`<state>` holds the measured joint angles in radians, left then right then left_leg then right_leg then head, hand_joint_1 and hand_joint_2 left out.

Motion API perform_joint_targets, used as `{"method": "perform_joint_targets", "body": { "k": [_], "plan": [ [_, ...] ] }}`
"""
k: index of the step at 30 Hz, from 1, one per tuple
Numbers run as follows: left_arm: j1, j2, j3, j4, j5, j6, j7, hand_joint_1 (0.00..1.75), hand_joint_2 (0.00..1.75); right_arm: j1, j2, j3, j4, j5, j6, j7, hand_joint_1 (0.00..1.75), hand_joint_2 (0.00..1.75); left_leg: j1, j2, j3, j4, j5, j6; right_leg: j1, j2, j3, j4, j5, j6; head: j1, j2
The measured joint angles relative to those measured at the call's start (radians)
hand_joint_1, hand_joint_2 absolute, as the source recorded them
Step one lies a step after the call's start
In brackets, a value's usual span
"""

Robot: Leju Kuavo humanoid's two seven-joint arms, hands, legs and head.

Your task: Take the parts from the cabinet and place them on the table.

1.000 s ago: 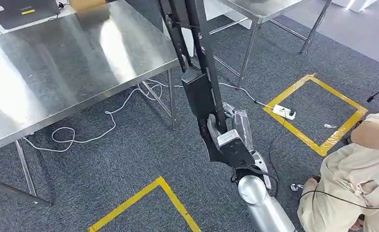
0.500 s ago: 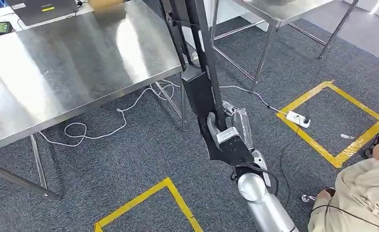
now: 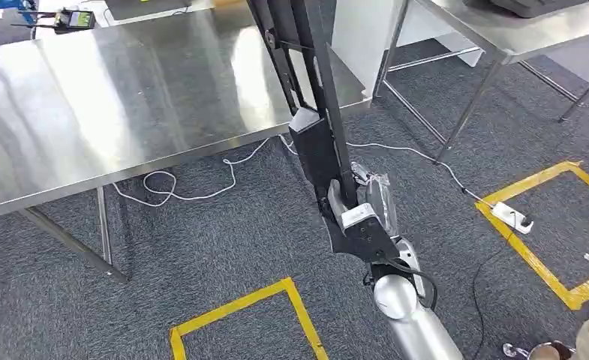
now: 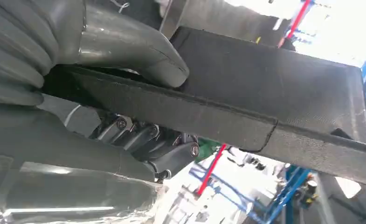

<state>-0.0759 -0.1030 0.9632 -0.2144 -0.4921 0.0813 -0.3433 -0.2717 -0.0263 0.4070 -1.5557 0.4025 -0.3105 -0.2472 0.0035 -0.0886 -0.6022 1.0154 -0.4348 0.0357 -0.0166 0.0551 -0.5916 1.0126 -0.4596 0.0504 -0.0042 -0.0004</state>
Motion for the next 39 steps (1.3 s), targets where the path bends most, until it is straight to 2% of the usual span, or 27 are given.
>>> {"method": "perform_joint_targets", "body": {
  "k": [3, 4, 5, 6, 7, 9, 10, 11, 12, 14, 15, 16, 18, 20, 21, 22, 23, 25, 26, 27, 28, 29, 30, 32, 33, 34, 39],
  "plan": [
    [0.004, 0.000, 0.000, 0.000, 0.000, 0.000, 0.002, 0.00, 1.75, 0.001, 0.000, 0.000, -0.002, 0.001, -0.001, 0.001, 1.75, 1.75, 0.002, -0.019, -0.003, -0.002, 0.000, -0.012, 0.008, -0.021, 0.007, 0.001, 0.004, -0.019, -0.001, 0.000],
    [0.006, 0.000, 0.000, 0.000, 0.000, 0.000, 0.002, 0.00, 1.75, -0.001, 0.001, 0.000, -0.003, 0.001, -0.001, 0.001, 1.75, 1.75, 0.004, -0.025, -0.005, -0.002, -0.002, -0.019, -0.001, -0.030, 0.011, -0.005, 0.008, -0.028, -0.002, 0.000],
    [0.006, 0.003, 0.000, 0.000, 0.000, 0.000, 0.002, 0.00, 1.75, -0.001, 0.002, 0.000, -0.004, 0.001, -0.002, 0.001, 1.75, 1.75, 0.007, -0.014, -0.007, 0.007, -0.008, -0.022, -0.014, -0.038, 0.016, -0.012, 0.011, -0.035, -0.001, 0.000],
    [0.007, 0.001, 0.000, 0.000, 0.000, 0.000, 0.002, 0.00, 1.75, -0.001, 0.003, 0.000, -0.006, 0.002, -0.005, 0.001, 1.75, 1.75, 0.002, 0.042, -0.020, 0.043, -0.032, -0.029, -0.011, -0.044, 0.022, -0.013, 0.008, -0.043, -0.007, 0.000],
    [0.005, 0.001, 0.000, 0.000, -0.001, -0.002, 0.002, 0.00, 1.75, 0.000, 0.003, 0.000, -0.008, 0.004, -0.009, 0.001, 1.75, 1.75, 0.004, 0.066, -0.049, 0.103, -0.067, -0.033, -0.009, -0.054, 0.025, -0.013, 0.005, -0.053, -0.011, 0.000],
    [0.003, 0.001, 0.000, 0.000, -0.002, -0.003, 0.002, 0.00, 1.75, 0.011, 0.003, 0.000, -0.010, 0.010, -0.013, 0.001, 1.75, 1.75, 0.011, 0.080, -0.132, 0.267, -0.139, -0.042, -0.004, -0.073, 0.028, -0.013, 0.001, -0.058, -0.010, 0.000],
    [0.004, 0.001, 0.000, 0.000, -0.002, -0.003, 0.002, 0.00, 1.75, 0.020, 0.001, 0.000, -0.012, 0.013, -0.014, 0.002, 1.75, 1.75, 0.013, 0.082, -0.161, 0.316, -0.149, -0.046, -0.004, -0.082, 0.029, -0.012, -0.001, -0.060, -0.012, 0.000],
    [0.005, 0.001, 0.000, 0.000, -0.002, -0.002, 0.002, 0.00, 1.75, 0.029, 0.001, 0.000, -0.015, 0.017, -0.014, 0.002, 1.75, 1.75, 0.017, 0.084, -0.167, 0.318, -0.137, -0.049, -0.004, -0.090, 0.030, -0.012, -0.001, -0.060, -0.011, 0.000],
    [0.005, 0.002, 0.000, 0.000, -0.002, -0.002, 0.002, 0.00, 1.75, 0.036, 0.000, 0.000, -0.019, 0.019, -0.013, 0.002, 1.75, 1.75, 0.021, 0.088, -0.150, 0.277, -0.104, -0.052, -0.005, -0.098, 0.030, -0.012, -0.003, -0.059, -0.011, 0.000],
    [0.004, 0.004, 0.000, 0.000, -0.002, -0.001, 0.002, 0.00, 1.75, 0.039, 0.000, 0.000, -0.022, 0.024, -0.013, 0.002, 1.75, 1.75, 0.026, 0.114, -0.054, 0.093, -0.013, -0.053, -0.007, -0.113, 0.037, -0.011, -0.010, -0.050, -0.011, 0.000],
    [0.004, 0.005, 0.000, 0.000, -0.002, 0.000, 0.002, 0.00, 1.75, 0.039, 0.000, -0.001, -0.026, 0.024, -0.013, 0.002, 1.75, 1.75, 0.026, 0.149, -0.017, 0.028, 0.004, -0.051, -0.003, -0.118, 0.040, -0.009, -0.014, -0.044, -0.011, 0.000],
    [0.000, 0.004, 0.000, 0.000, -0.001, 0.000, 0.002, 0.00, 1.75, 0.039, 0.000, -0.003, -0.030, 0.025, -0.013, 0.002, 1.75, 1.75, 0.016, 0.147, -0.013, 0.014, -0.005, -0.046, 0.011, -0.123, 0.038, -0.004, -0.019, -0.036, -0.013, 0.000],
    [-0.002, 0.004, 0.000, 0.000, -0.001, 0.001, 0.002, 0.00, 1.75, 0.038, -0.001, -0.003, -0.033, 0.026, -0.012, 0.002, 1.75, 1.75, 0.013, 0.127, -0.020, 0.015, -0.004, -0.032, 0.011, -0.139, 0.040, -0.009, -0.020, -0.029, -0.004, 0.000],
    [-0.001, 0.004, 0.000, 0.000, -0.001, 0.001, 0.002, 0.00, 1.75, 0.037, -0.001, -0.003, -0.034, 0.026, -0.013, 0.002, 1.75, 1.75, 0.008, 0.105, -0.015, 0.007, 0.003, -0.015, 0.019, -0.159, 0.047, -0.009, -0.026, -0.012, -0.004, 0.000],
    [0.001, 0.002, 0.000, 0.000, -0.001, 0.001, 0.000, 0.00, 1.75, 0.038, -0.002, -0.004, -0.035, 0.026, -0.012, 0.002, 1.75, 1.75, 0.012, 0.098, -0.011, 0.001, 0.006, -0.006, 0.007, -0.129, 0.036, 0.012, -0.041, -0.011, -0.003, 0.000],
    [0.000, 0.002, 0.001, 0.000, 0.000, 0.001, -0.001, 0.00, 1.75, 0.037, -0.002, -0.004, -0.036, 0.026, -0.012, 0.002, 1.75, 1.75, 0.014, 0.092, -0.011, 0.001, 0.007, 0.005, 0.006, -0.096, 0.013, 0.064, -0.070, -0.021, -0.003, 0.000],
    [-0.001, 0.003, 0.001, 0.000, 0.000, 0.001, -0.002, 0.00, 1.75, 0.038, -0.005, -0.005, -0.036, 0.026, -0.012, 0.002, 1.75, 1.75, 0.013, 0.083, -0.012, 0.001, 0.007, 0.008, 0.006, -0.078, -0.024, 0.141, -0.103, -0.029, 0.003, 0.000],
    [-0.003, 0.003, 0.002, 0.000, 0.000, 0.003, -0.002, 0.00, 1.75, 0.046, -0.011, -0.004, -0.035, 0.027, -0.011, 0.002, 1.75, 1.75, 0.012, 0.058, -0.013, 0.001, 0.006, 0.009, 0.004, -0.064, -0.106, 0.298, -0.155, -0.031, 0.004, 0.000],
    [-0.002, 0.003, 0.003, 0.000, 0.000, 0.003, -0.002, 0.00, 1.75, 0.050, -0.014, -0.005, -0.035, 0.027, -0.011, 0.002, 1.75, 1.75, 0.011, 0.045, -0.012, 0.001, 0.006, 0.009, 0.004, -0.061, -0.121, 0.315, -0.151, -0.025, 0.004, 0.000],
    [-0.002, 0.003, 0.005, 0.000, 0.000, 0.003, -0.002, 0.00, 1.75, 0.051, -0.016, -0.004, -0.035, 0.028, -0.010, 0.002, 1.75, 1.75, 0.010, 0.033, -0.012, 0.002, 0.006, 0.009, 0.004, -0.058, -0.110, 0.283, -0.130, -0.016, 0.004, 0.000],
    [-0.001, 0.003, 0.008, 0.000, 0.000, 0.003, -0.002, 0.00, 1.75, 0.050, -0.016, -0.004, -0.035, 0.029, -0.011, 0.002, 1.75, 1.75, 0.010, 0.021, -0.011, 0.003, 0.006, 0.009, 0.004, -0.056, -0.077, 0.210, -0.094, -0.006, 0.004, 0.000],
    [-0.001, 0.002, 0.011, 0.000, 0.000, 0.003, -0.002, 0.00, 1.75, 0.050, -0.017, -0.004, -0.035, 0.040, -0.011, 0.002, 1.75, 1.75, 0.011, 0.019, -0.008, 0.003, 0.006, 0.007, 0.002, -0.055, -0.025, 0.102, -0.047, 0.003, 0.005, 0.000],
    [-0.001, 0.002, 0.011, 0.000, 0.000, 0.002, -0.002, 0.00, 1.75, 0.048, -0.019, -0.003, -0.035, 0.050, -0.011, 0.002, 1.75, 1.75, 0.010, 0.008, -0.006, 0.003, 0.005, 0.005, 0.000, -0.050, 0.017, 0.009, -0.014, 0.005, 0.007, 0.000],
    [0.001, 0.002, 0.013, 0.000, 0.000, 0.003, -0.002, 0.00, 1.75, 0.046, -0.018, -0.002, -0.037, 0.038, -0.005, 0.002, 1.75, 1.75, 0.004, -0.001, -0.008, 0.005, 0.001, -0.005, 0.006, -0.047, 0.023, -0.004, -0.007, -0.017, 0.007, 0.000],
    [0.002, 0.003, 0.014, 0.000, 0.000, 0.003, -0.002, 0.00, 1.75, 0.047, -0.018, -0.002, -0.037, 0.030, 0.000, 0.001, 1.75, 1.75, 0.002, 0.002, -0.011, 0.009, -0.002, 0.000, 0.001, -0.047, 0.023, -0.008, -0.004, -0.020, 0.003, 0.000],
    [0.004, 0.004, 0.016, 0.000, 0.000, 0.003, -0.002, 0.00, 1.75, 0.046, -0.018, -0.002, -0.037, 0.026, 0.001, 0.001, 1.75, 1.75, 0.005, 0.004, -0.011, 0.008, 0.002, 0.014, 0.003, -0.046, 0.023, -0.007, -0.003, -0.022, 0.003, 0.000],
    [0.005, 0.003, 0.018, 0.000, 0.000, 0.003, -0.002, 0.00, 1.75, 0.046, -0.017, -0.003, -0.038, 0.023, 0.005, 0.001, 1.75, 1.75, 0.007, 0.016, -0.003, 0.000, 0.002, 0.012, 0.010, -0.037, 0.022, -0.006, -0.001, -0.026, 0.003, 0.000]
  ]
}}
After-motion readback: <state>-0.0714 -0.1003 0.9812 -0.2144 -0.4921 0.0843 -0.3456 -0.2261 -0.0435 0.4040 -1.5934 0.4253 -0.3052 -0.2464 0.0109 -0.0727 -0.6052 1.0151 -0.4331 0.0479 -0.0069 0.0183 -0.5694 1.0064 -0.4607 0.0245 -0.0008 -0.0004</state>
